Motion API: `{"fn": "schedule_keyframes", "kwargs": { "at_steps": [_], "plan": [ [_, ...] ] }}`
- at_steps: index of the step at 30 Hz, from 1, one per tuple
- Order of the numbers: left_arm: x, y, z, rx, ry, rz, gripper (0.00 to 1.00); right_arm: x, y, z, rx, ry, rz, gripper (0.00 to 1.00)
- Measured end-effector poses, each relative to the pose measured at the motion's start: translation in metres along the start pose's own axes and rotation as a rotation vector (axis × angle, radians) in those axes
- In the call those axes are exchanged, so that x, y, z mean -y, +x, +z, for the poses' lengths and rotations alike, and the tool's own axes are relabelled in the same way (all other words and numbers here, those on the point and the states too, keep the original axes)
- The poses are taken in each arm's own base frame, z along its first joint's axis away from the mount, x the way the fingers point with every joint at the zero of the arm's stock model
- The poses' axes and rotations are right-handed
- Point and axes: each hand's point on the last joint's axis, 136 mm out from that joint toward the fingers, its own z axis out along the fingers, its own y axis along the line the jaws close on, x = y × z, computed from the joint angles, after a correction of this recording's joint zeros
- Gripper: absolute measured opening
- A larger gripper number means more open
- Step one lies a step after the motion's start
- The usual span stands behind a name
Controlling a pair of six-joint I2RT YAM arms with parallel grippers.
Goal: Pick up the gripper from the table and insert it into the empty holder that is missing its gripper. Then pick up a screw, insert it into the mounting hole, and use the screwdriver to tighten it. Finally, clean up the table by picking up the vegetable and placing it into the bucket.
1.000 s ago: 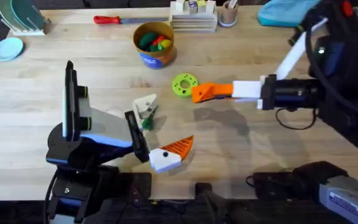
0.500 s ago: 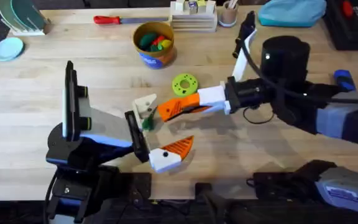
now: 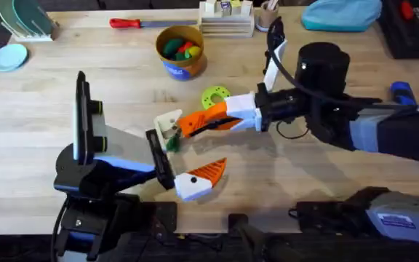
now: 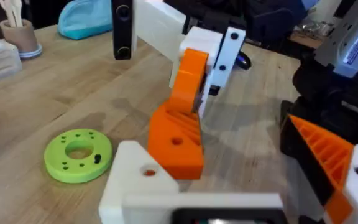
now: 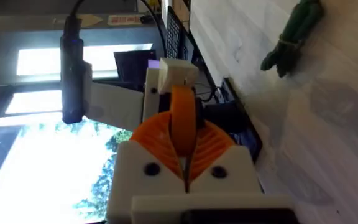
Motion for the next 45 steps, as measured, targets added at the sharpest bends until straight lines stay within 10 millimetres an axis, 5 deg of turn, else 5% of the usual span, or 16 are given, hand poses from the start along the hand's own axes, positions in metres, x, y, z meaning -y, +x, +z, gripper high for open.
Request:
{"fn": "schedule_keyframes", "kwargs": {
  "at_steps": [11,25,45],
  "plan": [
    [0.001,0.001,0.0,-0.004,0.006,-0.006,0.992,-0.004,-0.005,0.003,0.028,-0.006,0.021,0.007],
    [-0.004,0.001,0.0,0.0,-0.02,-0.035,0.993,0.007,-0.006,0.042,0.075,0.021,-0.018,0.006],
    [-0.011,0.0,-0.001,0.006,-0.058,-0.058,0.993,0.008,-0.012,0.048,0.081,0.008,-0.011,0.079]
  ]
}}
